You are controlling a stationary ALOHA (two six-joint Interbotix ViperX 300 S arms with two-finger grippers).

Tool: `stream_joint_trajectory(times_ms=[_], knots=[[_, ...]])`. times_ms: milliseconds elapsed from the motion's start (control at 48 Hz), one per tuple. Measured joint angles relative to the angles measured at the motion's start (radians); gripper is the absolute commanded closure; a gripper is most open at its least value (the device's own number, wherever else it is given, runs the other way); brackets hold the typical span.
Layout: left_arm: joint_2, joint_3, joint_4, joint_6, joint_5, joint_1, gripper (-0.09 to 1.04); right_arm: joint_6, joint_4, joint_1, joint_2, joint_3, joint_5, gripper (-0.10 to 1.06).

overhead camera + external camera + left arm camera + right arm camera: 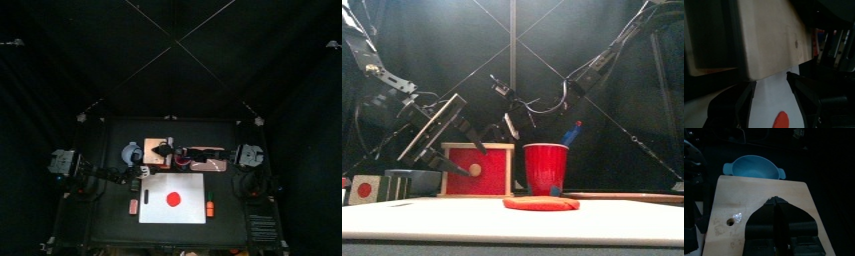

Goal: Get the cutter from the drawer then cut the dough then place the extra dough in the bowl
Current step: Open the drawer

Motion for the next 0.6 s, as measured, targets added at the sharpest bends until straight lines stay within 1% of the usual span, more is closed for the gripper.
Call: stream_joint_trajectory(times_ms=[417, 521, 604], knots=[[0.083, -0.031, -0.002, 0.005, -0.061, 0.029, 0.07, 0.002, 0.000, 0.008, 0.000, -0.003, 0.014, 1.00], [0.083, -0.031, -0.002, 0.006, -0.071, 0.029, 0.08, 0.002, 0.000, 0.009, 0.000, -0.003, 0.015, 1.00], [0.084, -0.031, -0.002, 0.006, -0.072, 0.029, 0.12, 0.002, 0.000, 0.009, 0.000, -0.003, 0.015, 1.00]])
